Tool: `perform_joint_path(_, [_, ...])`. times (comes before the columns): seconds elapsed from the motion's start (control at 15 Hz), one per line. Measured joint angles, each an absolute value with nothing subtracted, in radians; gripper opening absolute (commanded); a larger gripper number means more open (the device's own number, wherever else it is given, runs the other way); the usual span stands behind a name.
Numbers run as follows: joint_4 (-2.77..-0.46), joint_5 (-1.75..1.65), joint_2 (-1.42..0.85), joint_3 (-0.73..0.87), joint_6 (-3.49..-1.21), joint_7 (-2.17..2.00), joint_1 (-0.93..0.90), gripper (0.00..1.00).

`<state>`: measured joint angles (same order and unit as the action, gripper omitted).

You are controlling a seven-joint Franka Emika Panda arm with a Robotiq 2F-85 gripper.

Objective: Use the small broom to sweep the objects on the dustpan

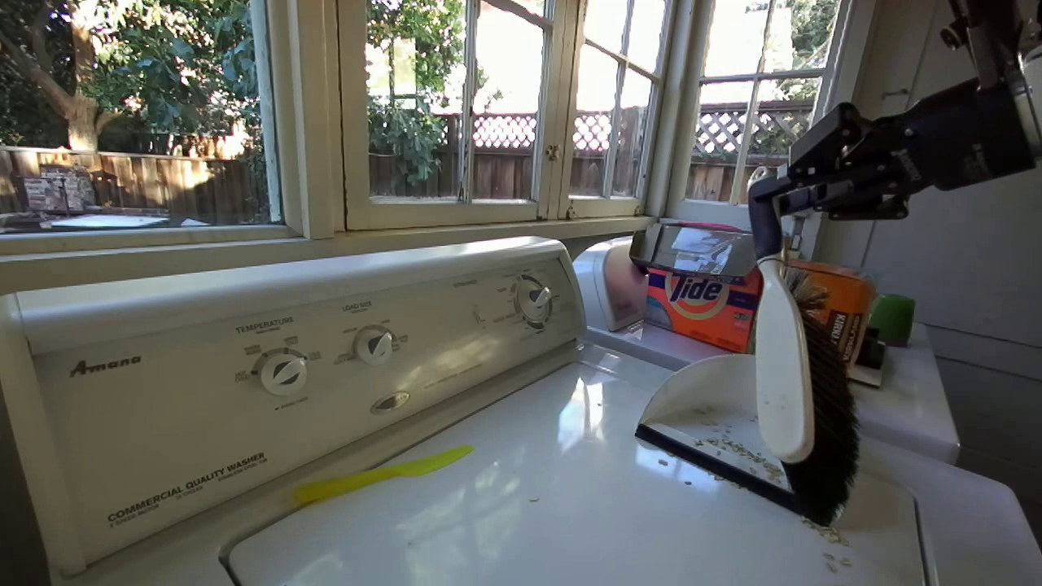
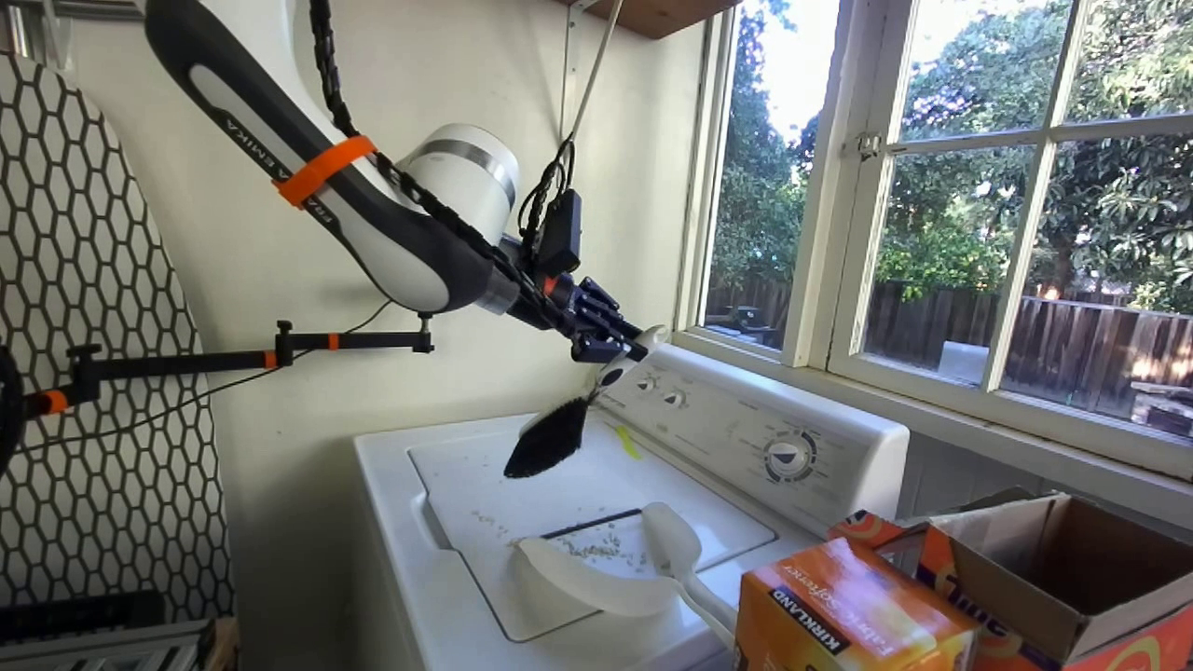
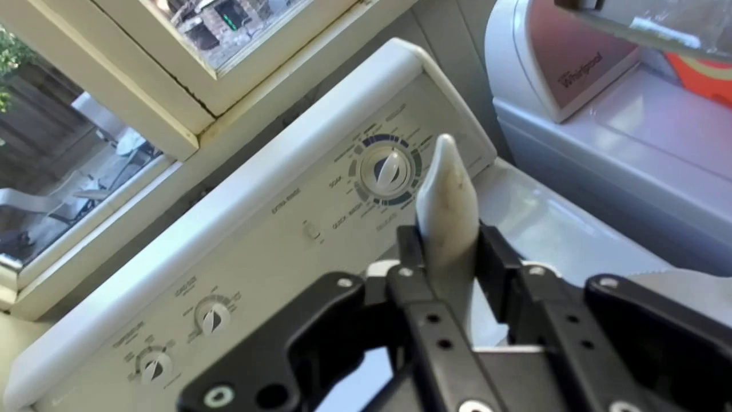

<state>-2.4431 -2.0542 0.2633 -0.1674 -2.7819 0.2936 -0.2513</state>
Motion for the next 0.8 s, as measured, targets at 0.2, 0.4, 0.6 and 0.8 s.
perform_joint_path(0.2, [-2.434,-2.054,0.235,-0.168,-2.862,0.300,-0.251,0.07])
perform_joint_path(0.4, [-2.423,-2.054,0.210,-0.169,-2.898,0.301,-0.251,0.07])
perform_joint_path(0.6, [-2.392,-2.088,0.203,-0.169,-2.904,0.251,-0.267,0.07])
perform_joint_path(0.8, [-2.351,-2.152,0.187,-0.170,-2.903,0.134,-0.297,0.07])
